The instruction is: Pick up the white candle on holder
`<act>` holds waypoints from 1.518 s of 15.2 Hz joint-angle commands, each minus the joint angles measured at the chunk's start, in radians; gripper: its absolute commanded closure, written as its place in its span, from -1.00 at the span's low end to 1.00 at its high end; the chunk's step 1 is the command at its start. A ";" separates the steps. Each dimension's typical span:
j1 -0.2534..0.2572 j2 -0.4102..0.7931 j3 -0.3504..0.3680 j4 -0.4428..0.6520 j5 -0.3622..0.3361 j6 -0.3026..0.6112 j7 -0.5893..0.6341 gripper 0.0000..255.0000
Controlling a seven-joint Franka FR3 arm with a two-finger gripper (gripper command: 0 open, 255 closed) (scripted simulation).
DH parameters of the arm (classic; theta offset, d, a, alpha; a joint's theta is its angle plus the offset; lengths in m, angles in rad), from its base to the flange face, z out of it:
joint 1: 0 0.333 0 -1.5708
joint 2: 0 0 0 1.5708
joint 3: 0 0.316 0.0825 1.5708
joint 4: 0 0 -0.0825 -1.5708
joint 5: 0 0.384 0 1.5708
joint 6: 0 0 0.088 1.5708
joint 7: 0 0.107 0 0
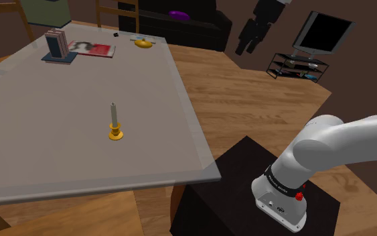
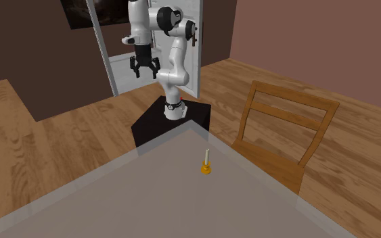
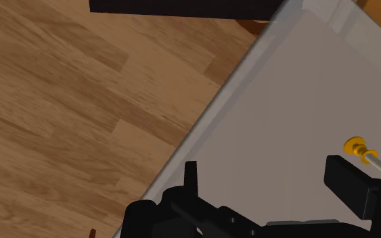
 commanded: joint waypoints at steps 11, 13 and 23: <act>0.048 0.189 0.193 0.006 0.069 0.187 0.187 -1.00; 0.054 0.239 0.231 0.021 0.074 0.223 0.225 -1.00; 0.069 0.545 0.415 0.172 0.013 0.371 0.442 -1.00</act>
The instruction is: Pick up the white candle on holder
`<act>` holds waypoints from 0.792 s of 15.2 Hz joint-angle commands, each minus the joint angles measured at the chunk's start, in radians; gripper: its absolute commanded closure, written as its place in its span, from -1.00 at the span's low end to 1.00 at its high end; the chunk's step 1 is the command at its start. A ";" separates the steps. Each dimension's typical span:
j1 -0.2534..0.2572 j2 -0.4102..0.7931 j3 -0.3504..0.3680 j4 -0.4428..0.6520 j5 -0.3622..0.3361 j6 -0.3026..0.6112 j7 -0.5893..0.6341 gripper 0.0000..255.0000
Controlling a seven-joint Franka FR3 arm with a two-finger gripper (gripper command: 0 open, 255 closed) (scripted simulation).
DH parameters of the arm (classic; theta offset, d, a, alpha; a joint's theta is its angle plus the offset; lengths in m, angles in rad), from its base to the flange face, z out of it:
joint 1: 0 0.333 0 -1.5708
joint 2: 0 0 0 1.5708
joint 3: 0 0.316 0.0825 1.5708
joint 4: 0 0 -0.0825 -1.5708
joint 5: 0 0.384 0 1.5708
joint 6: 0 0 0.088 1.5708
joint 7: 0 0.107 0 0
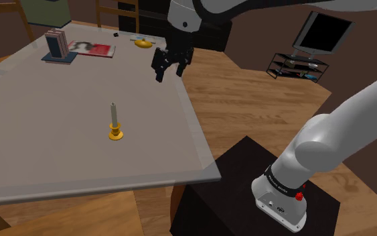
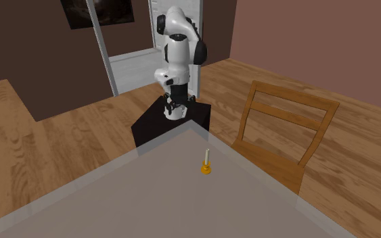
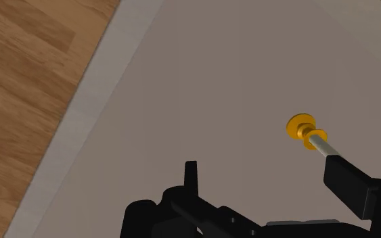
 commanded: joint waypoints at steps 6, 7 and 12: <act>0.027 0.266 0.108 0.173 -0.134 0.059 0.191 -1.00; 0.036 0.307 0.118 0.203 -0.160 0.062 0.218 -1.00; 0.108 0.517 0.137 0.377 -0.291 0.052 0.344 -1.00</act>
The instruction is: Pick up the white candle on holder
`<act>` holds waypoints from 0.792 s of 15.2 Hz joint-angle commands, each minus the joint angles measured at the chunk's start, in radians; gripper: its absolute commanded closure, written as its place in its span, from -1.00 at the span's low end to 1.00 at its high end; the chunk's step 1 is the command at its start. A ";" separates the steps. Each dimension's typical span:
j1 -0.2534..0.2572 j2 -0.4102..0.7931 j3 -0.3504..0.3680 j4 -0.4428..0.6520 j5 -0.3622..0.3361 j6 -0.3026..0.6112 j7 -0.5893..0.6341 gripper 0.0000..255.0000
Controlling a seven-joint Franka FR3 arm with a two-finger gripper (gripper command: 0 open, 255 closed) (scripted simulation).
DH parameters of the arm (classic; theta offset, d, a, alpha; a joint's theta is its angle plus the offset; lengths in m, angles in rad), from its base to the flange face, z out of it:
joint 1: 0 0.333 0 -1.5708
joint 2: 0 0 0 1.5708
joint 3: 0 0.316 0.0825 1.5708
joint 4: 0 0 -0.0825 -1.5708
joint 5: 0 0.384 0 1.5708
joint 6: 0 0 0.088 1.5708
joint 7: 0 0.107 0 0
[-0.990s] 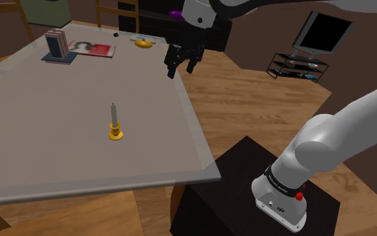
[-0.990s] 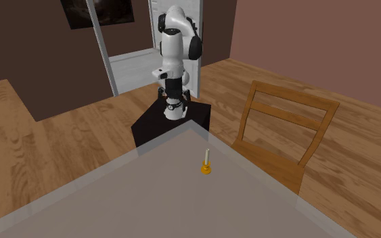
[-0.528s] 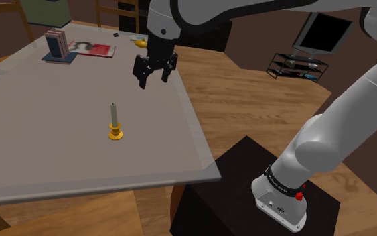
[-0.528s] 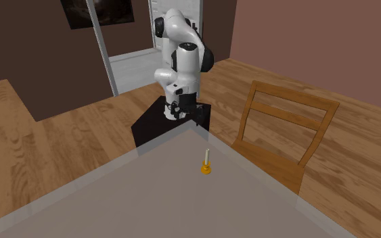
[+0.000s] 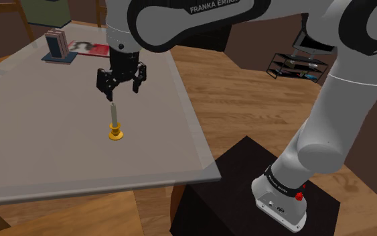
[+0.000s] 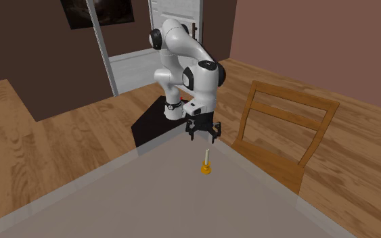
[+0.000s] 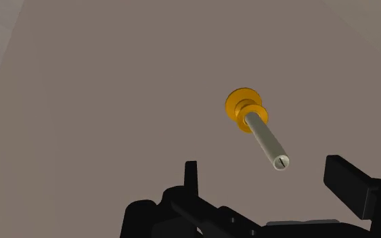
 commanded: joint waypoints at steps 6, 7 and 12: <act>0.055 0.127 -0.008 0.075 -0.078 0.025 0.071 -1.00; 0.055 0.131 -0.009 0.067 -0.082 0.037 0.074 -1.00; 0.056 0.141 -0.013 0.045 -0.090 0.067 0.080 1.00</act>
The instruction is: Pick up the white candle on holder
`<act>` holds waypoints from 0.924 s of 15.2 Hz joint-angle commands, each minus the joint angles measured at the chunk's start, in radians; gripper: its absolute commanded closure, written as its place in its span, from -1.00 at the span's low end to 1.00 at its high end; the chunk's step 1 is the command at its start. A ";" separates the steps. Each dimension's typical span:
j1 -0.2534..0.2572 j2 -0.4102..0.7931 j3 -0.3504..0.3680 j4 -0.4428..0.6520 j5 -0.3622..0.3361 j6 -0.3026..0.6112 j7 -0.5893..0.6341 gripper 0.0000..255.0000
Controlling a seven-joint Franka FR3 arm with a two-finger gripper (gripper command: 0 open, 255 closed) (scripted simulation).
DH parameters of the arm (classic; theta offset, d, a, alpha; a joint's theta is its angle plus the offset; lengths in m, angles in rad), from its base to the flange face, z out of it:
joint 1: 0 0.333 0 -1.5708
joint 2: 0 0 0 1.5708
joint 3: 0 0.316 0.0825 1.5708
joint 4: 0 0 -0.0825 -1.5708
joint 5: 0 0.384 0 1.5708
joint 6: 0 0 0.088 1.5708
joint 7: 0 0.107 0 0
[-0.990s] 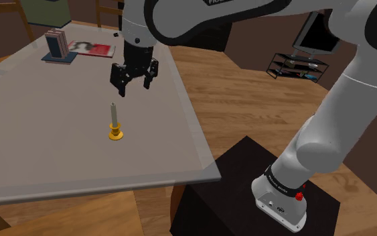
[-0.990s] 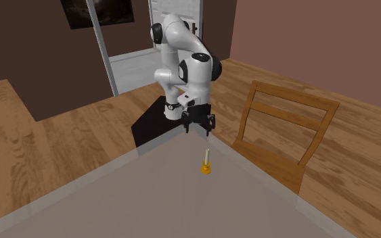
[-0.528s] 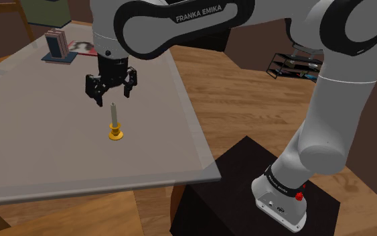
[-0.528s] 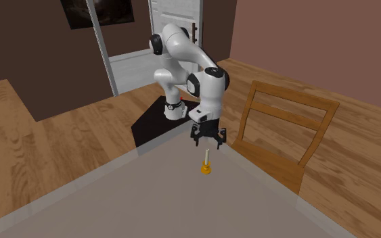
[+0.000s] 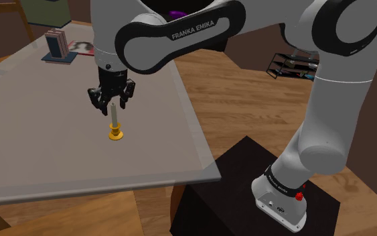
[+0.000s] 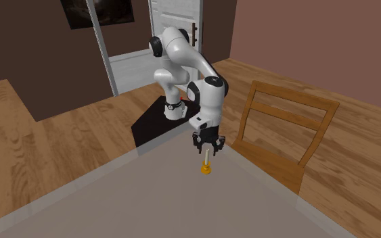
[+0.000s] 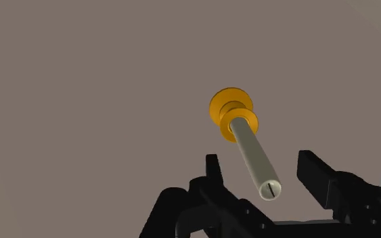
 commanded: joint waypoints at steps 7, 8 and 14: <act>-0.001 0.001 -0.001 -0.001 -0.001 0.002 -0.001 1.00; -0.001 0.001 -0.001 -0.001 -0.001 0.002 -0.001 1.00; -0.001 -0.019 0.007 0.040 0.016 -0.055 -0.012 1.00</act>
